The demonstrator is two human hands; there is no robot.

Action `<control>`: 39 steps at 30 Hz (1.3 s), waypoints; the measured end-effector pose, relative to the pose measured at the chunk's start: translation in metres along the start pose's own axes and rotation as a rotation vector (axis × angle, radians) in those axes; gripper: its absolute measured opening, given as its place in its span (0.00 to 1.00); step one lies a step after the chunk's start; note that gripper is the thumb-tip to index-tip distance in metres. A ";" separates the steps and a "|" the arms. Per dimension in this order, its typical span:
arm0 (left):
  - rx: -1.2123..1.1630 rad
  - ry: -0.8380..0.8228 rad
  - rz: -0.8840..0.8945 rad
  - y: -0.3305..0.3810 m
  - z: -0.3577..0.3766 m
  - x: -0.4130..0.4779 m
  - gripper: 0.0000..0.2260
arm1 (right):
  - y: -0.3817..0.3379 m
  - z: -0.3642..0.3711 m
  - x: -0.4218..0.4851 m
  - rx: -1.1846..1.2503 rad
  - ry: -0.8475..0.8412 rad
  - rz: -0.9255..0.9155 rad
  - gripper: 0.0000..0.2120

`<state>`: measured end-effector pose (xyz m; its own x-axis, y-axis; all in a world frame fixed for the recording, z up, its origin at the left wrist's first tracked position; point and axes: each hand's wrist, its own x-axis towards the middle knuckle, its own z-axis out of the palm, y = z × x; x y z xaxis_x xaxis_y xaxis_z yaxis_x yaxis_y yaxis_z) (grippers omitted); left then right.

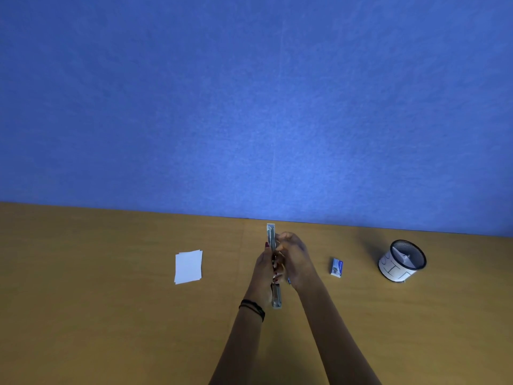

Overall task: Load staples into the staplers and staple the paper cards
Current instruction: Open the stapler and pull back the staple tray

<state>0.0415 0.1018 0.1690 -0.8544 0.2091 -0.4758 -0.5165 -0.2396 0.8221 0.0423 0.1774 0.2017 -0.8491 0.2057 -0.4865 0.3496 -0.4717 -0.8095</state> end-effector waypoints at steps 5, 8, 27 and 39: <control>-0.007 0.057 -0.034 0.008 0.001 -0.001 0.18 | 0.008 0.005 -0.004 -0.182 0.028 -0.085 0.07; -0.046 0.069 -0.028 0.013 -0.002 0.000 0.20 | 0.012 0.003 -0.007 -0.305 -0.018 -0.239 0.08; -0.065 0.170 -0.056 0.007 -0.012 0.011 0.17 | 0.033 -0.014 0.005 -0.633 -0.022 -0.600 0.08; 0.948 0.090 -0.016 -0.020 -0.013 0.021 0.11 | 0.065 -0.035 0.025 0.041 0.161 0.174 0.16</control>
<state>0.0327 0.0982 0.1386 -0.8692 0.1228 -0.4789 -0.2995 0.6398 0.7078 0.0574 0.1819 0.1254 -0.7021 0.2509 -0.6664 0.4658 -0.5460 -0.6963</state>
